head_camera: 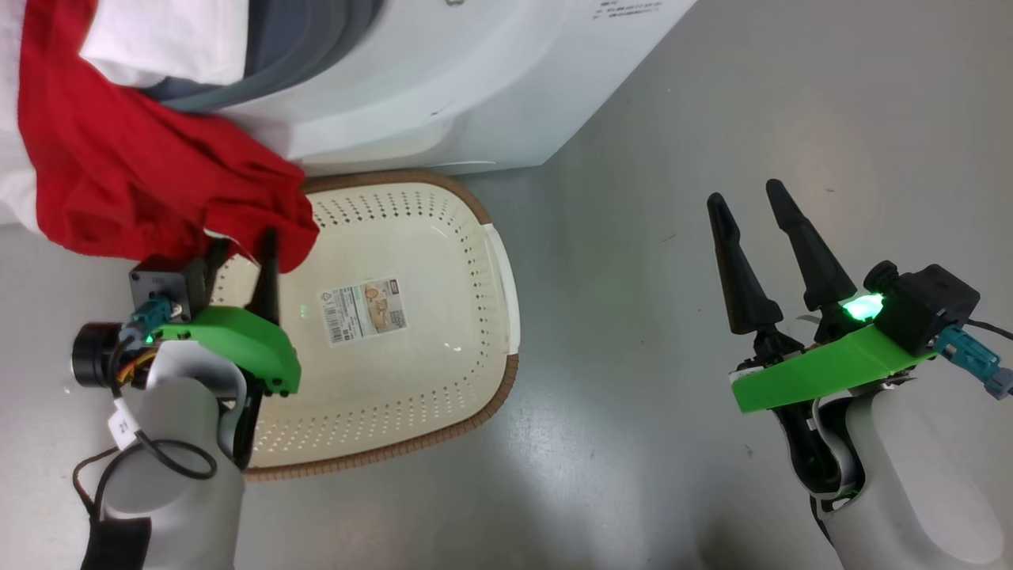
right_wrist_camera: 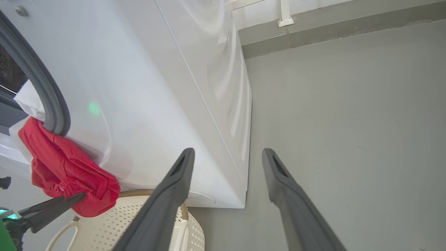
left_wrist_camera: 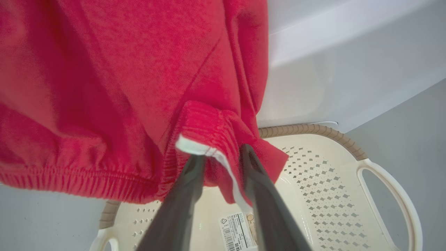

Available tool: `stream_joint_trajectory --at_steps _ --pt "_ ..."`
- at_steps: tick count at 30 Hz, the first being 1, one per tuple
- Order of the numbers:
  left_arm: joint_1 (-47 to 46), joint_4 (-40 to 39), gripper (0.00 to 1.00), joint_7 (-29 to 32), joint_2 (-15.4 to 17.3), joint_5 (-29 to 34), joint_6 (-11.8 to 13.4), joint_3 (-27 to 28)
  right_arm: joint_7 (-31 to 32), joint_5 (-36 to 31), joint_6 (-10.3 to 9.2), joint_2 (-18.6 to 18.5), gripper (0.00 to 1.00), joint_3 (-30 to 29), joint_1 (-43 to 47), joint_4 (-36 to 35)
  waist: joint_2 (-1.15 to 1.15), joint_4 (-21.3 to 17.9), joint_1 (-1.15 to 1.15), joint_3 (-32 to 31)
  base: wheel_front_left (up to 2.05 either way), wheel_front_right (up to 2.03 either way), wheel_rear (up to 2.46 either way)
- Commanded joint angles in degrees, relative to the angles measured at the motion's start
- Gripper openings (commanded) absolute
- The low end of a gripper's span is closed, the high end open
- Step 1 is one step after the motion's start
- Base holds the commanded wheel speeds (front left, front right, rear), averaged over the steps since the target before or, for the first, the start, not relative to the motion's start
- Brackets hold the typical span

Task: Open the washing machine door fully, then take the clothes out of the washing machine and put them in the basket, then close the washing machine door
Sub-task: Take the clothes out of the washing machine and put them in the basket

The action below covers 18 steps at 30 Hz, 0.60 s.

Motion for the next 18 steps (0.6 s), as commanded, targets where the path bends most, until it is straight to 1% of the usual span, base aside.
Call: stream_joint_trajectory --at_steps 1,2,7,18 --pt "0.8 -1.1 0.96 -0.3 2.0 0.2 -0.2 1.2 -0.4 -0.7 0.37 0.2 1.00 0.8 0.5 -1.1 0.00 0.2 0.00 -0.2 0.00 0.00 0.00" --pt "0.9 -1.2 1.00 -0.3 2.0 0.2 -0.2 1.1 -0.4 -0.7 0.37 0.1 1.00 0.8 0.5 -1.1 0.00 0.3 0.00 -0.3 0.00 0.00 0.00" --pt "2.3 -3.8 1.00 -0.3 1.6 0.1 -0.2 1.3 -0.4 -0.8 0.37 -0.2 1.00 1.0 1.0 -0.8 0.00 0.9 0.00 -1.4 0.00 0.00 0.00" --pt "8.8 -16.0 1.00 -0.3 0.5 -0.5 -0.3 3.8 -0.4 -0.7 0.37 -0.8 1.00 1.3 2.0 -0.5 0.00 2.2 0.00 -3.7 0.00 0.00 0.00"
